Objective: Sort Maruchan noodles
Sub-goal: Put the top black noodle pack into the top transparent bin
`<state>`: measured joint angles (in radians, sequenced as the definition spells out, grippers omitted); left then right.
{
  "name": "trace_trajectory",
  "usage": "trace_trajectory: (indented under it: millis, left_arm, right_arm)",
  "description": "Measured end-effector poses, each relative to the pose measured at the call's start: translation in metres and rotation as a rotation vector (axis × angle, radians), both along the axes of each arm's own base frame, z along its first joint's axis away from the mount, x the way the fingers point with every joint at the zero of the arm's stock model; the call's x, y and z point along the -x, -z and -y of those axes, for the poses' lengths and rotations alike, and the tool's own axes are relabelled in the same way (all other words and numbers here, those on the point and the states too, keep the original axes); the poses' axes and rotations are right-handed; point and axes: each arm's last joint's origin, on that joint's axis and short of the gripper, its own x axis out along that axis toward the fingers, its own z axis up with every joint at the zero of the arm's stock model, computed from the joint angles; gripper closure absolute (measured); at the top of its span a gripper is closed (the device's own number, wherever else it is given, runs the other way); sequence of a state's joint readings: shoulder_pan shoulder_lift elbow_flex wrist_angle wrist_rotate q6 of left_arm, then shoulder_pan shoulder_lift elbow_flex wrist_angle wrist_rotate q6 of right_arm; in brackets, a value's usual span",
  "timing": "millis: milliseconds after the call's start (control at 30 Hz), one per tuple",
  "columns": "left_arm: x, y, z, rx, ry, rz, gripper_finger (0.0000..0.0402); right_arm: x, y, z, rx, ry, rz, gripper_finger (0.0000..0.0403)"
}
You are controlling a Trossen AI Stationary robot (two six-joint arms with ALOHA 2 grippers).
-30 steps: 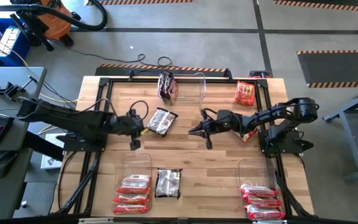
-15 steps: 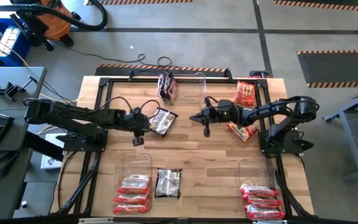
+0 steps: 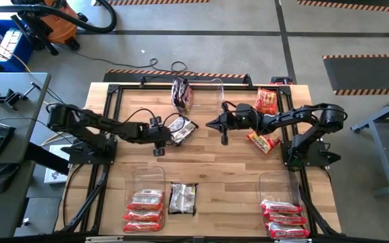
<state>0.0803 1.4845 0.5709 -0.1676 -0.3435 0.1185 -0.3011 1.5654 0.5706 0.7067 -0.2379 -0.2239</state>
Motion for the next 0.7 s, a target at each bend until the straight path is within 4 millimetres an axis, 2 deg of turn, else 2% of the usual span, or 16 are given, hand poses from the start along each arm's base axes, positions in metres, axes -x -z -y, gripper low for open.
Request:
trace_trajectory:
  millis: [100, 200, 333, 533, 700]
  left_arm:
    - [-0.002, 0.000, 0.000, -0.013, 0.019, 0.012, 0.0269]
    - [-0.004, -0.002, 0.000, -0.015, 0.039, 0.042, 0.0322]
    - [-0.009, -0.003, 0.000, 0.011, 0.072, 0.092, 0.0391]
    - [-0.016, -0.016, 0.002, 0.105, 0.099, 0.250, 0.0399]
    - [-0.022, -0.032, -0.003, 0.231, 0.036, 0.445, 0.0401]
  right_arm:
    - [0.000, 0.001, 0.000, -0.047, 0.015, -0.009, 0.0402]
    - [0.001, 0.002, 0.001, -0.076, 0.077, -0.022, 0.0400]
    - [-0.001, 0.005, -0.006, -0.062, 0.106, -0.049, 0.0369]
    - [-0.005, 0.006, -0.029, 0.023, 0.021, -0.070, 0.0267]
    - [-0.008, 0.005, -0.043, 0.072, 0.069, -0.068, 0.0170]
